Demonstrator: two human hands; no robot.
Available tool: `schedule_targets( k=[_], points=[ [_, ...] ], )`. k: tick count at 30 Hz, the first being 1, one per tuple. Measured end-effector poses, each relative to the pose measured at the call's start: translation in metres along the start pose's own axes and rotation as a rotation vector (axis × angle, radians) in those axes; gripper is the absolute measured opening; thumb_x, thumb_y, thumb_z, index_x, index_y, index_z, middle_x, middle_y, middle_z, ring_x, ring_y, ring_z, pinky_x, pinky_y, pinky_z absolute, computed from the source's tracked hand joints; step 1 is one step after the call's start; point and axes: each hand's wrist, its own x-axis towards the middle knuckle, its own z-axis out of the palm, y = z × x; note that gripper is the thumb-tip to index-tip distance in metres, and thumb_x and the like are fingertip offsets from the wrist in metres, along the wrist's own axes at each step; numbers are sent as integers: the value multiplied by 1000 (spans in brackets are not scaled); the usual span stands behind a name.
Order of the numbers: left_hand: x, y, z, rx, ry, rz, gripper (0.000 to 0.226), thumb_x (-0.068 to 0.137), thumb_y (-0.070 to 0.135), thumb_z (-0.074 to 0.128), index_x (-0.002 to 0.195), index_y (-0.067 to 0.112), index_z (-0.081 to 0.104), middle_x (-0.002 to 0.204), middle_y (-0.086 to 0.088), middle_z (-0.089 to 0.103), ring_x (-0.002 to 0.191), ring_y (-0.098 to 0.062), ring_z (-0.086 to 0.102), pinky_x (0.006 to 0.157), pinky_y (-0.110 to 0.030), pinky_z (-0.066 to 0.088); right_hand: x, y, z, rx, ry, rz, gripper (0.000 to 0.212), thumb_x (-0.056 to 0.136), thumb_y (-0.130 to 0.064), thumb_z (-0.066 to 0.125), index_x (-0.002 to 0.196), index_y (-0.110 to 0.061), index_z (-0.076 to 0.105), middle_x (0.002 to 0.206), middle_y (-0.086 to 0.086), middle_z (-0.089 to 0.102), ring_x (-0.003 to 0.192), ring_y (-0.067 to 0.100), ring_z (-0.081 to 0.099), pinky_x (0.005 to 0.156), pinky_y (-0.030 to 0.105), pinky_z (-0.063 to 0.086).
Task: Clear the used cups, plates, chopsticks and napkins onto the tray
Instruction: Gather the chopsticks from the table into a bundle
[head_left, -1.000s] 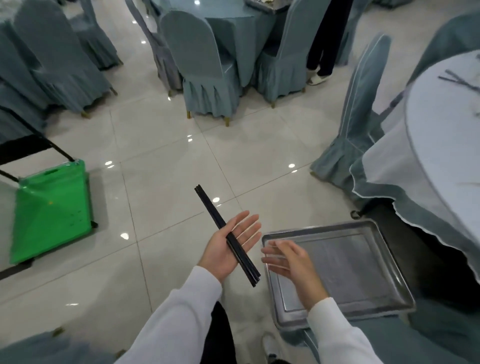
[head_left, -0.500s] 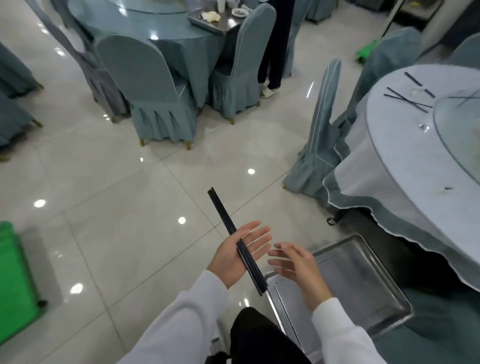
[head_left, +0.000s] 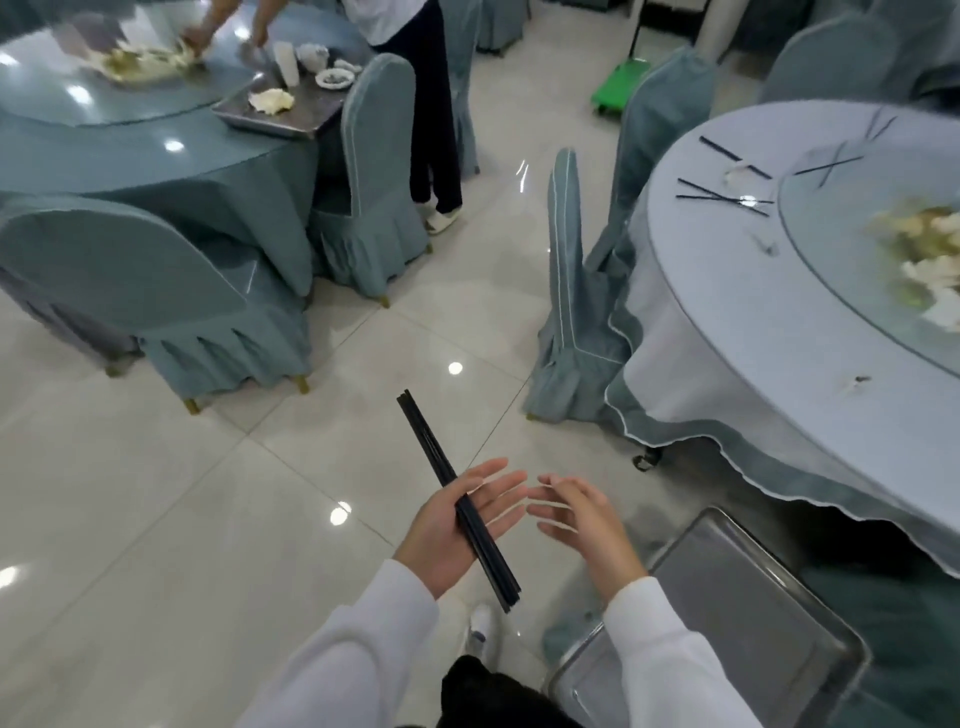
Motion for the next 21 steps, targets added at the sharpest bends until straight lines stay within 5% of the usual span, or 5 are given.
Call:
schedule_targets(
  k=[11,21],
  points=[
    [124,79,86,117,-146,-109,37,104,9,51,139,-2,60,139,-23,66,126,-37,67,95,-45,61,72,-86,-12,107,191,-87,24,109,-25,54,118,-12,72,105,7,81,97,25,78,73,27,60],
    [257,135,149,208,-215,-302,41,102,11,52,139,-1,61,138,-21,67,123,-35,69,104,-47,58,153,-169,-33,159,440,-158,22,109,-24,56,116,-11,71,104,7,81,94,24,77,85,34,61]
  ],
)
